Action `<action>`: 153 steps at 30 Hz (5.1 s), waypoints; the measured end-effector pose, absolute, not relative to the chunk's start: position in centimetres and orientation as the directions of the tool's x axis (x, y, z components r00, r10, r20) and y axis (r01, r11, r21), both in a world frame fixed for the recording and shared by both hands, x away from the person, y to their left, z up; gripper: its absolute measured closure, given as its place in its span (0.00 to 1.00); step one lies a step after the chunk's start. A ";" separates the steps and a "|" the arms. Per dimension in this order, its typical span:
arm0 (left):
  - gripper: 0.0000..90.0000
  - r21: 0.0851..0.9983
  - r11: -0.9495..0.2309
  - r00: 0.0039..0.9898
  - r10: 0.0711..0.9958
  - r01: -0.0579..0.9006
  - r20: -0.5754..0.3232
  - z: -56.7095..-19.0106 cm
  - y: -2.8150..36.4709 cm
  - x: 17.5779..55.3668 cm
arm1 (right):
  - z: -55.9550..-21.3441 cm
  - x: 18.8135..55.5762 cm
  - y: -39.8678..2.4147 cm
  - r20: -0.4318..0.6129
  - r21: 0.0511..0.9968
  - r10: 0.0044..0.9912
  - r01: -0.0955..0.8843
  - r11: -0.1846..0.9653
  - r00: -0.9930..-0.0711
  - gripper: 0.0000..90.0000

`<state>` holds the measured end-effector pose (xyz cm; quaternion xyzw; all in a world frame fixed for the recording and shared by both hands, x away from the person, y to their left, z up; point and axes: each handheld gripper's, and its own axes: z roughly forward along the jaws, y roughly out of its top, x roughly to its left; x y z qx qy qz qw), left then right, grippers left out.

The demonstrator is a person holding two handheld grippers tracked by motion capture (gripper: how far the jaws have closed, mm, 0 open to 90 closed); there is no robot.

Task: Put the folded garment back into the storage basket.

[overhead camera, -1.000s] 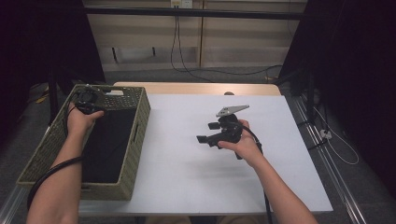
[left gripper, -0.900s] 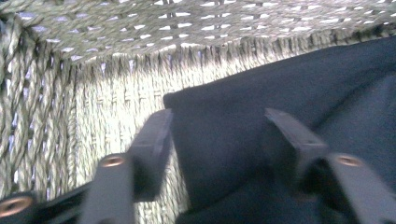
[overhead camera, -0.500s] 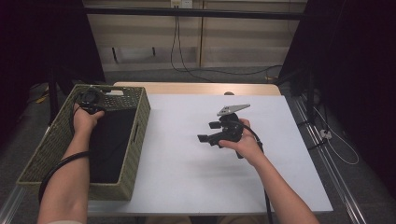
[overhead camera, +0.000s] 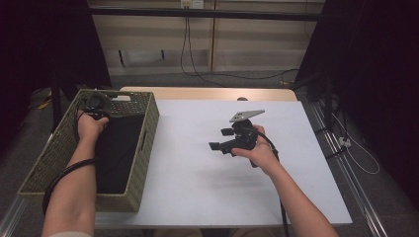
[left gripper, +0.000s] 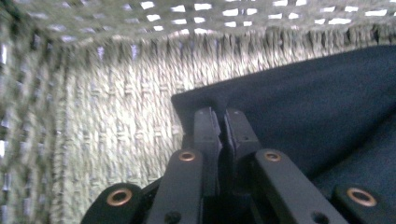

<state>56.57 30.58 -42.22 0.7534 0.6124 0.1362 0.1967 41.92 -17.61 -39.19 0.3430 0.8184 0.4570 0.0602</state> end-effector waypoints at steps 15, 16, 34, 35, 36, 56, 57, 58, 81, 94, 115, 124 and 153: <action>0.94 0.555 -0.174 0.212 0.977 0.813 -0.005 -40.6 30.6 57.7 | -39.1 41.8 -17.6 0.215 0.790 0.614 0.505 0.347 -0.759 0.22; 0.93 0.564 -0.163 0.212 0.977 0.809 -0.022 -40.7 30.6 57.6 | -39.0 41.8 -17.6 0.215 0.792 0.614 0.504 0.346 -0.759 0.22; 0.27 0.550 -0.148 0.251 0.961 0.822 -0.117 -38.2 29.6 54.9 | -39.4 40.0 -18.3 0.212 0.789 0.617 0.505 0.349 -0.758 0.21; 0.26 0.551 -0.141 0.247 0.961 0.822 -0.123 -38.1 29.5 54.8 | -39.5 39.9 -18.4 0.215 0.789 0.618 0.508 0.347 -0.756 0.21; 0.24 0.554 -0.142 0.249 0.961 0.820 -0.121 -37.9 29.5 54.6 | -39.5 39.8 -18.5 0.215 0.790 0.619 0.508 0.345 -0.755 0.21; 0.14 0.631 -0.150 0.307 0.940 0.762 -0.148 -35.5 27.9 50.7 | -41.2 38.0 -21.8 0.210 0.771 0.653 0.534 0.347 -0.728 0.21; 0.13 0.626 -0.154 0.313 0.938 0.764 -0.150 -35.3 27.9 50.5 | -41.3 37.9 -21.9 0.210 0.771 0.657 0.536 0.344 -0.724 0.20; 0.13 0.633 -0.163 0.322 0.936 0.757 -0.144 -35.2 27.9 50.4 | -41.3 37.8 -22.1 0.208 0.771 0.658 0.535 0.345 -0.724 0.20; 0.10 0.693 -0.150 0.351 0.923 0.705 -0.157 -33.3 25.8 47.0 | -41.9 35.1 -25.0 0.193 0.770 0.673 0.536 0.347 -0.714 0.21; 0.10 0.747 -0.142 0.390 0.906 0.650 -0.167 -32.1 24.8 45.2 | -42.1 34.0 -25.8 0.183 0.769 0.676 0.533 0.354 -0.714 0.21; 0.08 0.814 -0.116 0.409 0.899 0.569 -0.157 -31.4 24.9 42.7 | -42.8 33.1 -27.6 0.191 0.771 0.690 0.542 0.335 -0.698 0.20; 0.08 0.835 -0.131 0.432 0.892 0.534 -0.136 -31.4 24.3 41.8 | -43.2 32.7 -28.2 0.190 0.763 0.696 0.551 0.339 -0.692 0.20; 0.06 0.885 -0.080 0.444 0.883 0.459 -0.150 -32.4 23.9 39.6 | -43.4 31.9 -29.3 0.194 0.767 0.707 0.555 0.324 -0.680 0.20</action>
